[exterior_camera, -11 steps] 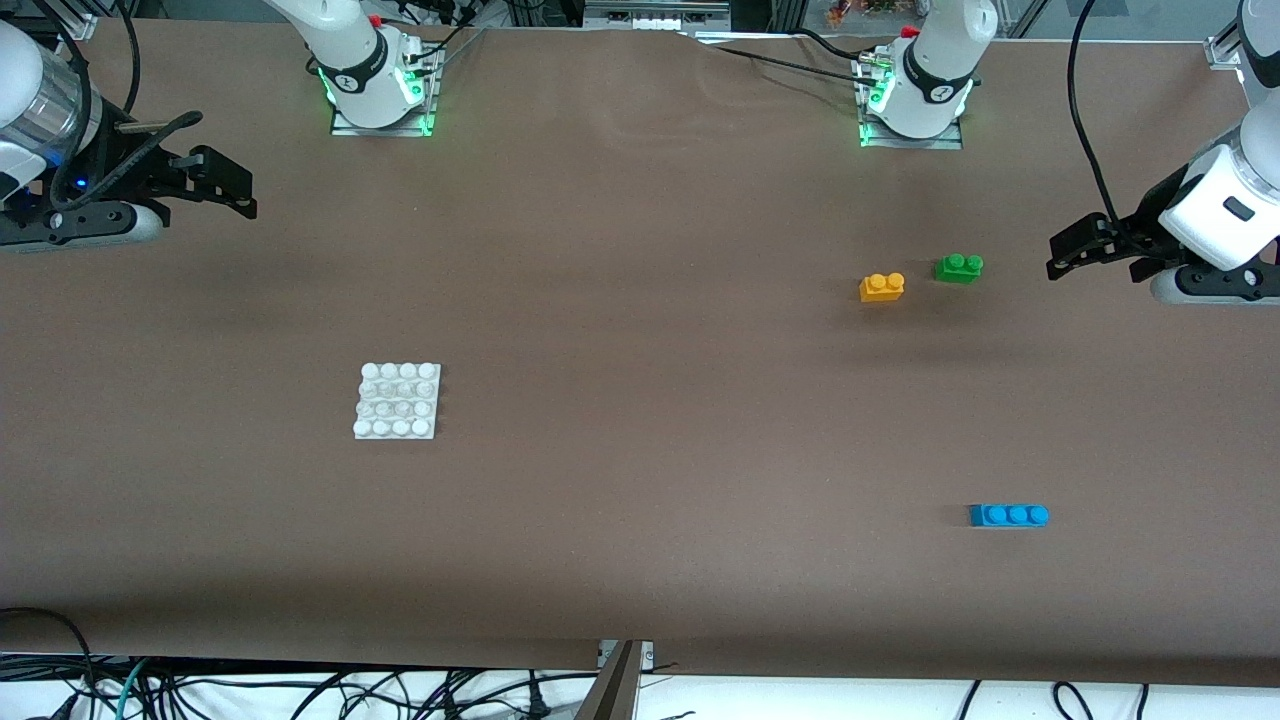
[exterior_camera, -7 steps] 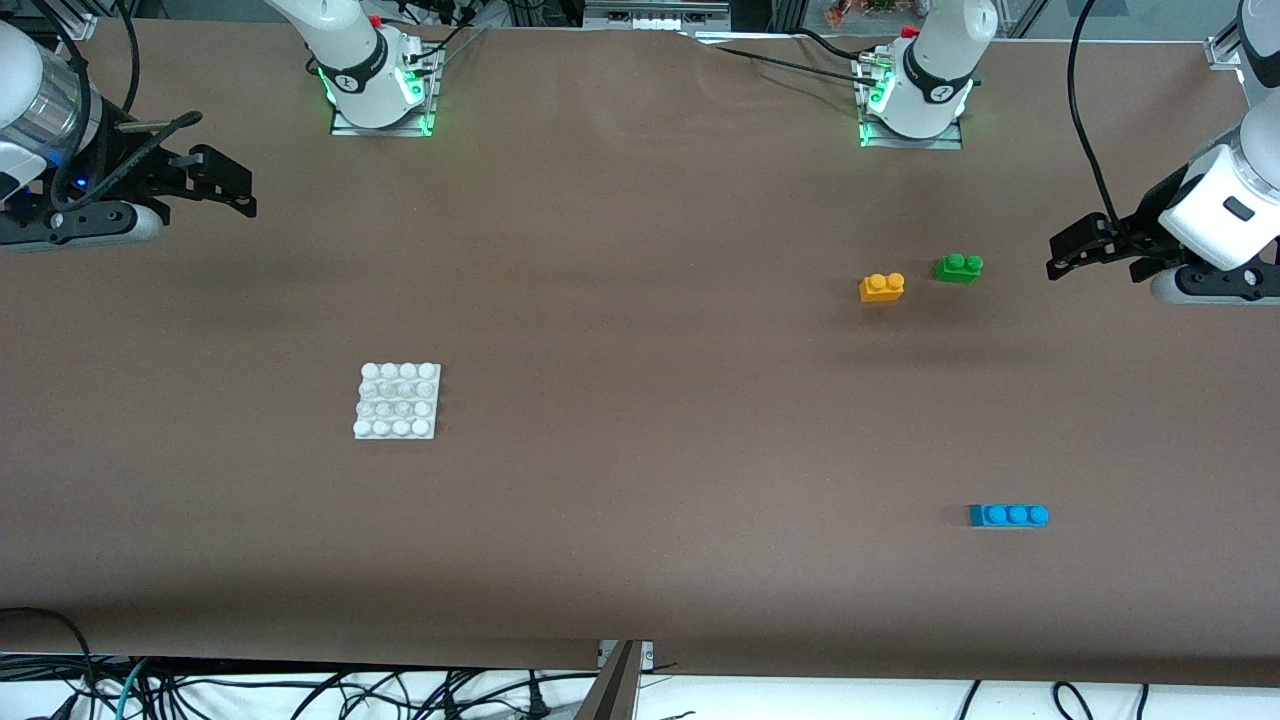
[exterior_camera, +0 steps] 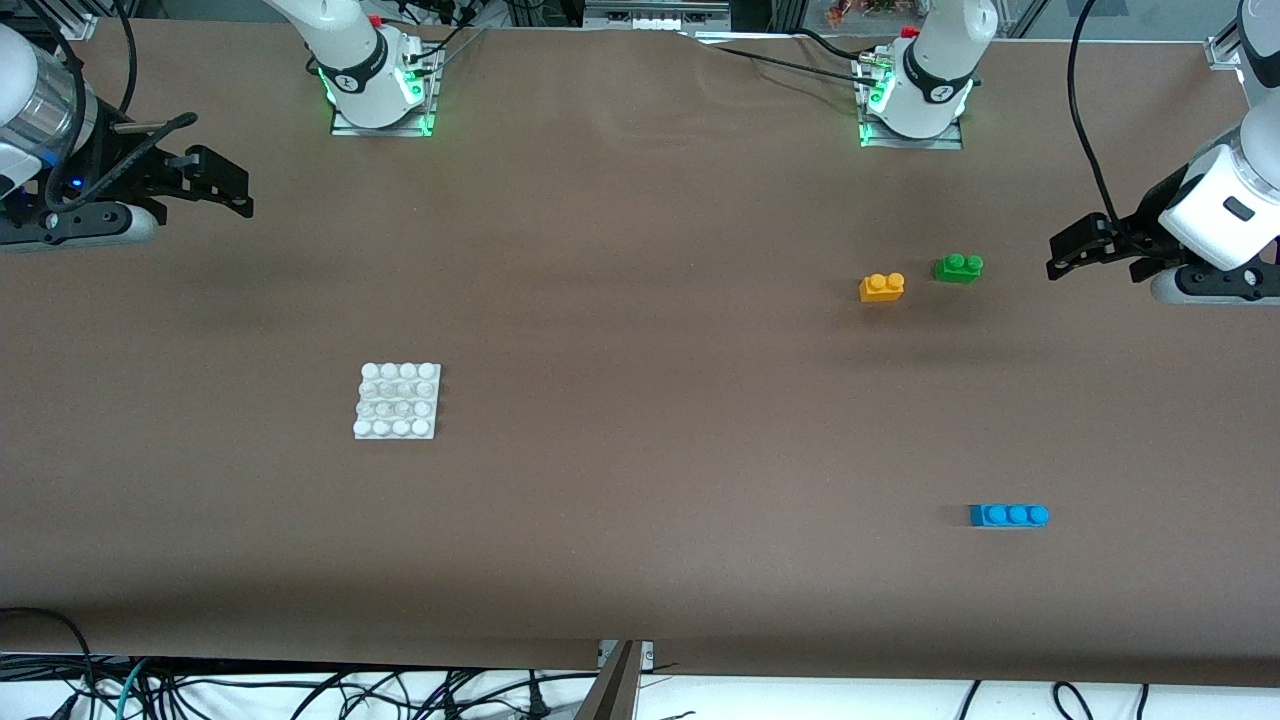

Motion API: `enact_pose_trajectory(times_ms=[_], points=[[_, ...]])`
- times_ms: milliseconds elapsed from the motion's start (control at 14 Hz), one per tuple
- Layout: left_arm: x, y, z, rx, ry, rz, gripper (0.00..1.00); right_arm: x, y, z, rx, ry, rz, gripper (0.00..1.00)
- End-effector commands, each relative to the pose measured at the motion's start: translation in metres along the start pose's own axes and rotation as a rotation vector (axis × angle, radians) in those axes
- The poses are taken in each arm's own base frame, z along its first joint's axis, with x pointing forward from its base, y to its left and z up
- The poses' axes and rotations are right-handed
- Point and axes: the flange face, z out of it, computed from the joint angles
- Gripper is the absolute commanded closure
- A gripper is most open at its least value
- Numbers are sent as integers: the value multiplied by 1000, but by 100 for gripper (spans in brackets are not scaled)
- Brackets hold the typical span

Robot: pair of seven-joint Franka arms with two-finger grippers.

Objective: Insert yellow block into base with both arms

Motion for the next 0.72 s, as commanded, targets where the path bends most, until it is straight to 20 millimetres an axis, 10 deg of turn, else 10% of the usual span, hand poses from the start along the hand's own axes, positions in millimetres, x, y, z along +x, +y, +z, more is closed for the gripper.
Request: enact_pose_trajectory(times_ms=[0, 645], points=[[2, -2, -6, 18, -3, 18, 0, -1, 3, -7, 20, 6, -9, 1], [2, -3, -6, 18, -3, 18, 0, -1, 6, -8, 13, 8, -5, 1]])
